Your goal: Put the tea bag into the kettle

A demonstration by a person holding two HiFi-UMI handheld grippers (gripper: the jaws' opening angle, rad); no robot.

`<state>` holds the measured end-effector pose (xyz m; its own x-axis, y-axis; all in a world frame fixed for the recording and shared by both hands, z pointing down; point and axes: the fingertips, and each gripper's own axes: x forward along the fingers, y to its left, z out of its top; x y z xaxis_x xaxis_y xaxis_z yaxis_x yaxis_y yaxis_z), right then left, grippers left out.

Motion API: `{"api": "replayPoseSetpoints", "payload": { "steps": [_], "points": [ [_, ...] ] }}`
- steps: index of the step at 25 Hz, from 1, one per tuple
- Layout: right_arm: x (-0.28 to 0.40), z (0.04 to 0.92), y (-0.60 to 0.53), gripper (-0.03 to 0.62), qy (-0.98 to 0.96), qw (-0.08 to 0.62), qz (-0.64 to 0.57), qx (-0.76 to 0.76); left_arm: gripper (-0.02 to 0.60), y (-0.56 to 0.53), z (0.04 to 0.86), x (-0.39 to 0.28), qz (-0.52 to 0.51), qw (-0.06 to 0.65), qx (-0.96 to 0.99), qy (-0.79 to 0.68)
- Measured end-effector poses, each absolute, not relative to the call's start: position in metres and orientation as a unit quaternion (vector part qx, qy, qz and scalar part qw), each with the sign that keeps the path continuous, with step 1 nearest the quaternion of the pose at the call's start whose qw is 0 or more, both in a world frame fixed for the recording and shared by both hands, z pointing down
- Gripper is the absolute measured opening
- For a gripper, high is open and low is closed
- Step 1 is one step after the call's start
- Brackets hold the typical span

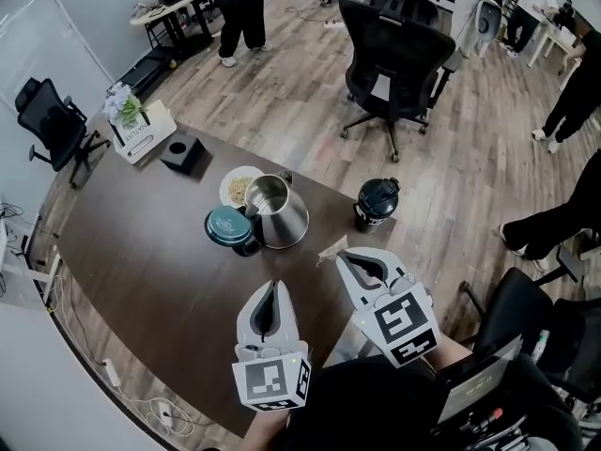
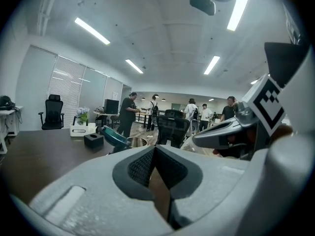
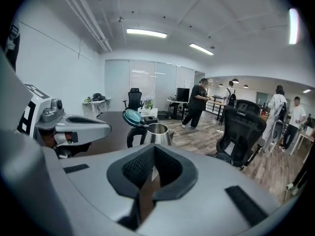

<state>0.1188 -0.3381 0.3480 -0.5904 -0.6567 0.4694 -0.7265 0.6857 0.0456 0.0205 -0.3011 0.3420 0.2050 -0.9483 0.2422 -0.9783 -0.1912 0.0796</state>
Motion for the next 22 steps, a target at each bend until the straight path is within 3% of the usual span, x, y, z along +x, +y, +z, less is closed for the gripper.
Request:
{"api": "replayPoseSetpoints", "payload": {
  "steps": [22],
  "points": [
    [0.068,0.334,-0.39,0.009,-0.942,0.212,0.058,0.255,0.005,-0.317,0.328,-0.008,0.078,0.103,0.675,-0.727]
  ]
}}
